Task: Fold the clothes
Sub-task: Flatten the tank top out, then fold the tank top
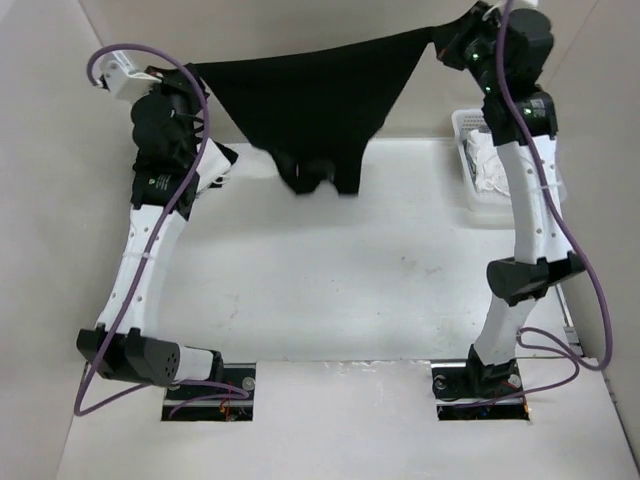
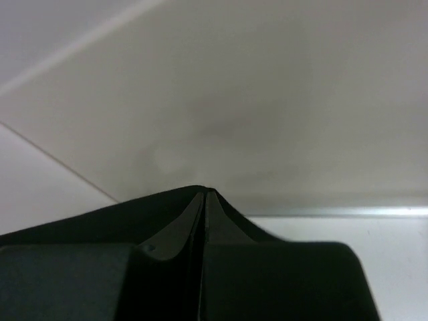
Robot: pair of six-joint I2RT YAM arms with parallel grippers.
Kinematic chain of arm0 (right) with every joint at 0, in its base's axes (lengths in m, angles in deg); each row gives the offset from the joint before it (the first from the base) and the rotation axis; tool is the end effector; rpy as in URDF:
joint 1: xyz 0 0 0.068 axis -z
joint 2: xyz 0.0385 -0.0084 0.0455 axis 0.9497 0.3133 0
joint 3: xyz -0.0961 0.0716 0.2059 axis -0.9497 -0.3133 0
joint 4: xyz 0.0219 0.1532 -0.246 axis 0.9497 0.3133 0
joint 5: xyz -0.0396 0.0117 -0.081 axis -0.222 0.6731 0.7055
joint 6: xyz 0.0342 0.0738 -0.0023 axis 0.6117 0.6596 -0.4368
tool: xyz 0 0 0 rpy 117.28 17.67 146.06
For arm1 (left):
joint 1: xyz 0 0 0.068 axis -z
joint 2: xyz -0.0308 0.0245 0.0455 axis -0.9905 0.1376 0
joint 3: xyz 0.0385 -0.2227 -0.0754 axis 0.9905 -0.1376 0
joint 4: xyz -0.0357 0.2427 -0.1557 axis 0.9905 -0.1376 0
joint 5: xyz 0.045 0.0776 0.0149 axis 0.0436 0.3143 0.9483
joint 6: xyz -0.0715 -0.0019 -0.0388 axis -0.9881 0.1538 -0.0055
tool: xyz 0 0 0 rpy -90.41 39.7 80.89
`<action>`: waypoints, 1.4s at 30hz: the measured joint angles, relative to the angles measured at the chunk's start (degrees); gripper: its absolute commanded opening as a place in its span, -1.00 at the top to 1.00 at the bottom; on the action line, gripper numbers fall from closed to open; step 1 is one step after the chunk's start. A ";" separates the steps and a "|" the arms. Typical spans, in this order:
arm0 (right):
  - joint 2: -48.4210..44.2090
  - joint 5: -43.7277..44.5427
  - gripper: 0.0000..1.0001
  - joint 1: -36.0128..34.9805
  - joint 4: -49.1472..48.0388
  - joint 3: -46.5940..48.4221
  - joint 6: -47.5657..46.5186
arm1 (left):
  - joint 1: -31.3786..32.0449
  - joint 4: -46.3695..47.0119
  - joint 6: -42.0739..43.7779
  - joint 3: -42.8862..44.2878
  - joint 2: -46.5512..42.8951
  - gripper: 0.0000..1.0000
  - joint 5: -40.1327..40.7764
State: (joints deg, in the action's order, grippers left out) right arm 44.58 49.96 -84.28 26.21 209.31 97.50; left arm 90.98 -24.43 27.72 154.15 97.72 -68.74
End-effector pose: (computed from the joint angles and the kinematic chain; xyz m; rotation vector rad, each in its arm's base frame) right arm 0.4265 0.0973 0.5390 0.1531 1.5260 0.5664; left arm 0.3699 -0.0331 0.4798 -0.6602 1.1974 -0.4984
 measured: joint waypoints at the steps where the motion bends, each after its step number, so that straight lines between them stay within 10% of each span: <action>1: -0.81 -0.33 0.95 -0.02 -0.11 1.51 0.07 | -0.24 0.35 0.26 0.44 -0.83 0.98 -0.22; 6: -12.74 -1.20 0.95 -0.31 -2.29 -8.50 0.00 | -0.76 2.16 1.42 -2.34 -8.24 0.96 -0.76; 16: -48.09 -1.36 0.94 -3.17 -19.10 -74.20 2.40 | 3.34 7.87 -1.11 -42.40 -30.93 0.95 2.29; 21: -61.11 -1.18 0.98 -7.15 -21.42 -101.61 7.43 | 5.53 -7.15 -3.52 -62.88 -51.67 0.95 3.26; 26: -76.17 -0.13 1.00 -15.34 -19.87 -120.91 15.87 | 6.27 -21.81 -6.27 -64.26 -68.48 0.95 3.26; 35: -86.49 12.26 0.99 -40.85 -9.70 -122.07 26.45 | 6.88 -41.86 -13.51 -62.86 -71.01 0.96 3.19; 42: -59.52 13.05 0.99 -29.88 -19.41 -104.54 18.69 | 3.23 -28.15 -13.16 -60.70 -53.09 0.97 5.27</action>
State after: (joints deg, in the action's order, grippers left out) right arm -14.94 63.00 -114.16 6.80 104.77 116.19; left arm 94.21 -52.58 14.56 93.45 44.63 -63.47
